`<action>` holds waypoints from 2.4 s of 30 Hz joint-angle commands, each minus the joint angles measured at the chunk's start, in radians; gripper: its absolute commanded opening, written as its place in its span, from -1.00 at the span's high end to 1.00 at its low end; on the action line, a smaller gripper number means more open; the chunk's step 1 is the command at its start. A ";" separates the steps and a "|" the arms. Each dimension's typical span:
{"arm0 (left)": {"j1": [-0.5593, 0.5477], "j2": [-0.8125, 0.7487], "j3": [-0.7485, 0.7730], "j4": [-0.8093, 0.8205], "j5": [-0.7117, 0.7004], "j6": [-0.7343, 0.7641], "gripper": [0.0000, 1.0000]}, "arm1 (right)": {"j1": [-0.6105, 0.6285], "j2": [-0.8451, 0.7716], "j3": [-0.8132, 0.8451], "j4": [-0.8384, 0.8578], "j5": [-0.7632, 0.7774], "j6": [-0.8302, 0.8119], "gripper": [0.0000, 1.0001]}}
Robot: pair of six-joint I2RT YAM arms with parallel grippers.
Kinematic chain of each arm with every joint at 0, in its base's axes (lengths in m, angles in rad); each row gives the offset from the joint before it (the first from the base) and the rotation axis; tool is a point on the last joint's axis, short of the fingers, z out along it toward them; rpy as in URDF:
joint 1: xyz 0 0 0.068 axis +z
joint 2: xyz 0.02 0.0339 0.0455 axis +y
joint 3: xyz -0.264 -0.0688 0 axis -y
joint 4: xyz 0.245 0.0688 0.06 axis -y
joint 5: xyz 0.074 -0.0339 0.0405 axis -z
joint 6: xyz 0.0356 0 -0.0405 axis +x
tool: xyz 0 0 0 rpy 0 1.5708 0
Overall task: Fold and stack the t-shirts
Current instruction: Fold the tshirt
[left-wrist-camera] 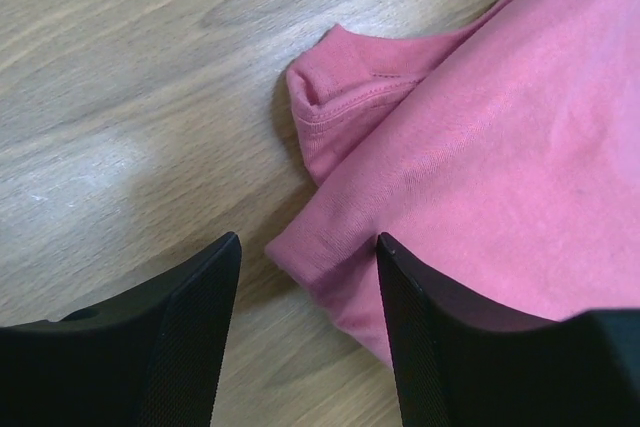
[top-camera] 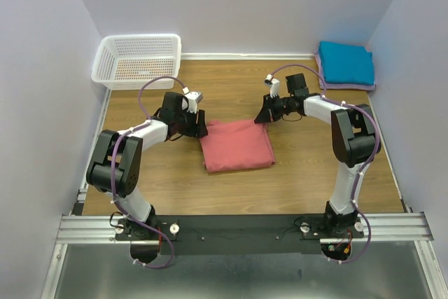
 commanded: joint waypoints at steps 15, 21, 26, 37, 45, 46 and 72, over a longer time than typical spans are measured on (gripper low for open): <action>0.052 0.155 0.014 0.048 0.176 -0.054 0.10 | -0.005 0.006 0.015 -0.010 -0.036 -0.002 0.83; 0.067 0.152 0.006 0.025 0.154 -0.054 0.35 | -0.003 0.002 0.013 -0.010 -0.028 -0.003 0.83; 0.098 0.142 0.003 0.025 0.142 -0.066 0.35 | -0.003 0.000 0.015 -0.010 -0.027 -0.005 0.84; 0.110 0.103 0.008 0.004 0.196 -0.072 0.77 | -0.003 -0.018 0.028 -0.010 -0.027 0.012 0.96; 0.107 -0.019 0.002 0.007 0.202 -0.078 1.00 | -0.003 -0.127 -0.008 -0.007 0.005 0.047 0.99; 0.106 -0.035 -0.001 0.007 0.203 -0.078 1.00 | -0.003 -0.141 -0.018 -0.007 0.008 0.075 0.99; 0.000 0.103 0.118 0.108 0.041 -0.055 1.00 | -0.003 -0.181 -0.156 0.085 0.335 0.198 0.99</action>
